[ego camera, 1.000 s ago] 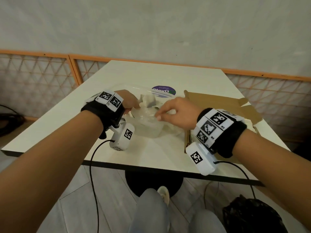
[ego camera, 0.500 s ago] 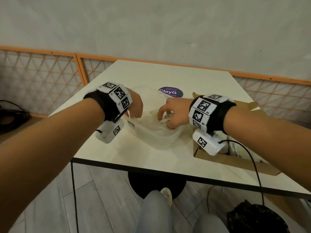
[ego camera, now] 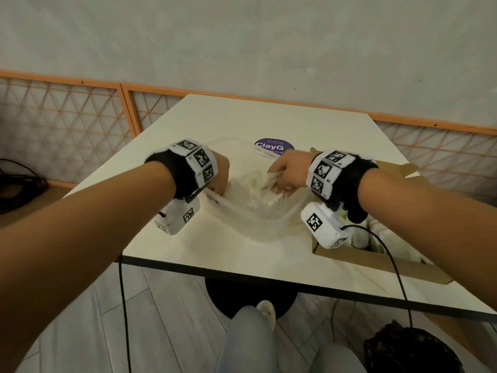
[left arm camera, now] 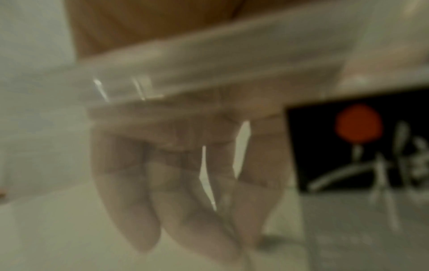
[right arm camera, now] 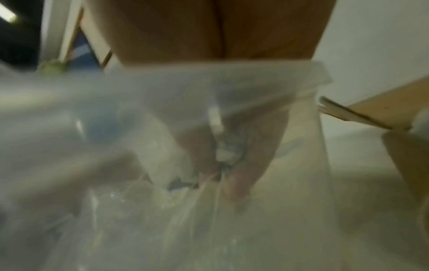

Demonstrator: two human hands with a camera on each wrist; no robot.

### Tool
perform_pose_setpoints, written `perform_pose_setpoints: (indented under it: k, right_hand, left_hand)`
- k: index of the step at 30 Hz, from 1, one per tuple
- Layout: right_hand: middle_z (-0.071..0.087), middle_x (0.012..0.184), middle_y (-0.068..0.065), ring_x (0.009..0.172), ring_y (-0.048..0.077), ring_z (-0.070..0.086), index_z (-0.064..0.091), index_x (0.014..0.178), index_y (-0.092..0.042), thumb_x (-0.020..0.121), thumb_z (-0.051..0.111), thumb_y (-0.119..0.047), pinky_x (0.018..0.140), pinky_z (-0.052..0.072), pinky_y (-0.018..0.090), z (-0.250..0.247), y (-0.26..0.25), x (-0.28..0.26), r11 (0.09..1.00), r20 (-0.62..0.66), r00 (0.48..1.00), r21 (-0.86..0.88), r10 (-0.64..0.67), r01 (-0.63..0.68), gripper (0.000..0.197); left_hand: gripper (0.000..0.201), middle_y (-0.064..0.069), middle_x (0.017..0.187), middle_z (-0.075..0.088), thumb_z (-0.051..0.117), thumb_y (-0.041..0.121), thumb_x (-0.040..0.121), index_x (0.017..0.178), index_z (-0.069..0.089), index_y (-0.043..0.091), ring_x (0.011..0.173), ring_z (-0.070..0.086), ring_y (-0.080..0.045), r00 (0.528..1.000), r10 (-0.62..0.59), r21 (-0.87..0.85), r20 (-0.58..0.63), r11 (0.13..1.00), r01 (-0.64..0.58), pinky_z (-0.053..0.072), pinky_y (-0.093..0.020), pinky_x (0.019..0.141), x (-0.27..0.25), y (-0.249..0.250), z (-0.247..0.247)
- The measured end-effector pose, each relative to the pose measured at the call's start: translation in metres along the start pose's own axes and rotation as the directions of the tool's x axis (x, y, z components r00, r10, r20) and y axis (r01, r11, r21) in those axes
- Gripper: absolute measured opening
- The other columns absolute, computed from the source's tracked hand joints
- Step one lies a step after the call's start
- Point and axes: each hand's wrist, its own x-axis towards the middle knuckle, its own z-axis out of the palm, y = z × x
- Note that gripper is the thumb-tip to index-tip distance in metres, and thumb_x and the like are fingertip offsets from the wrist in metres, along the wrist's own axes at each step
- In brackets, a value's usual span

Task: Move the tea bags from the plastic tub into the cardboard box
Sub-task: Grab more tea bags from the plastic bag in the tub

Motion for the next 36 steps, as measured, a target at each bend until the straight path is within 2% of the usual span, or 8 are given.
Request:
perform_pose_setpoints:
  k: [2,6,10,17,21,27,31,36]
  right_hand:
    - [0.068,0.088,0.008,0.071,0.019,0.066,0.063,0.116,-0.001,0.078,0.066,0.006,0.073,0.059,0.034,-0.011,0.003,-0.001,0.989,-0.044,0.999,0.147,-0.002,0.009,0.039]
    - [0.067,0.07,0.004,0.047,0.002,0.058,0.069,0.105,0.001,0.076,0.066,0.011,0.056,0.056,0.018,-0.029,-0.006,-0.005,0.955,-0.099,0.992,0.279,-0.08,0.104,0.031]
    - [0.067,0.082,0.012,0.057,0.013,0.059,0.07,0.102,0.001,0.076,0.066,0.012,0.065,0.059,0.024,-0.034,-0.024,0.0,0.944,-0.102,0.986,0.292,-0.131,0.155,0.028]
    - [0.062,0.078,0.01,0.056,0.016,0.06,0.068,0.077,-0.011,0.075,0.065,0.01,0.057,0.058,0.022,-0.033,-0.033,0.012,0.931,-0.19,0.98,0.344,-0.057,0.121,0.022]
    - [0.061,0.087,0.013,0.054,0.017,0.062,0.065,0.099,-0.004,0.08,0.062,0.008,0.058,0.057,0.025,-0.028,-0.026,0.016,0.949,-0.136,0.99,0.314,0.028,0.016,0.022]
    - [0.061,0.102,0.006,0.081,0.022,0.068,0.047,0.13,-0.018,0.077,0.072,-0.006,0.07,0.058,0.029,-0.012,-0.035,0.025,0.97,0.09,0.996,0.24,0.017,-0.038,0.06]
    - [0.058,0.088,0.001,0.087,0.024,0.068,0.041,0.136,-0.021,0.077,0.07,-0.002,0.079,0.057,0.035,-0.006,-0.045,0.029,0.991,0.225,0.969,0.055,0.105,-0.12,0.069]
    - [0.057,0.091,0.004,0.1,0.032,0.065,0.034,0.141,-0.018,0.078,0.074,-0.014,0.091,0.052,0.044,0.003,-0.067,0.033,0.973,0.3,0.937,-0.195,0.18,-0.125,0.075]
  left_hand:
    - [0.006,-0.002,0.079,0.058,0.059,0.01,0.088,0.082,0.061,0.012,0.064,0.051,-0.011,1.0,0.007,-0.221,-0.027,0.975,-0.013,0.047,-0.014,0.054,0.002,-0.009,-0.006]
    - [0.02,-0.001,0.084,0.06,0.047,0.005,0.09,0.093,0.063,0.017,0.084,0.058,-0.016,0.944,-0.12,-0.669,-0.307,0.733,-0.124,0.053,-0.031,0.081,-0.011,-0.009,-0.03]
    - [0.041,-0.003,0.066,0.055,0.035,-0.011,0.076,0.086,0.066,0.014,0.063,0.054,-0.01,0.917,-0.156,-0.815,-0.367,0.528,-0.237,0.055,-0.021,0.062,-0.023,0.002,-0.039]
    - [0.031,0.003,0.067,0.054,0.048,-0.007,0.077,0.088,0.065,0.016,0.065,0.048,-0.012,0.842,-0.181,-0.695,-0.508,0.663,-0.277,0.034,-0.019,0.051,-0.02,-0.008,-0.028]
    - [0.033,-0.014,0.084,0.066,0.034,-0.002,0.087,0.093,0.061,0.016,0.073,0.055,-0.021,0.786,-0.258,-0.721,-0.562,0.618,-0.313,0.046,-0.026,0.067,-0.015,-0.024,-0.021]
    - [0.032,-0.01,0.088,0.069,0.051,-0.007,0.081,0.1,0.068,0.014,0.082,0.066,-0.023,0.97,-0.058,-0.632,-0.237,0.768,-0.108,0.057,-0.033,0.082,-0.01,-0.01,-0.013]
    - [0.028,0.005,0.067,0.057,0.065,0.002,0.081,0.104,0.069,0.018,0.06,0.052,-0.007,0.992,0.019,-0.436,-0.125,0.897,-0.073,0.043,-0.014,0.05,-0.007,-0.003,-0.008]
    - [0.028,0.002,0.087,0.061,0.065,0.014,0.085,0.113,0.067,0.015,0.079,0.057,-0.013,0.996,0.03,-0.491,-0.087,0.868,-0.069,0.051,-0.023,0.08,0.0,-0.008,-0.005]
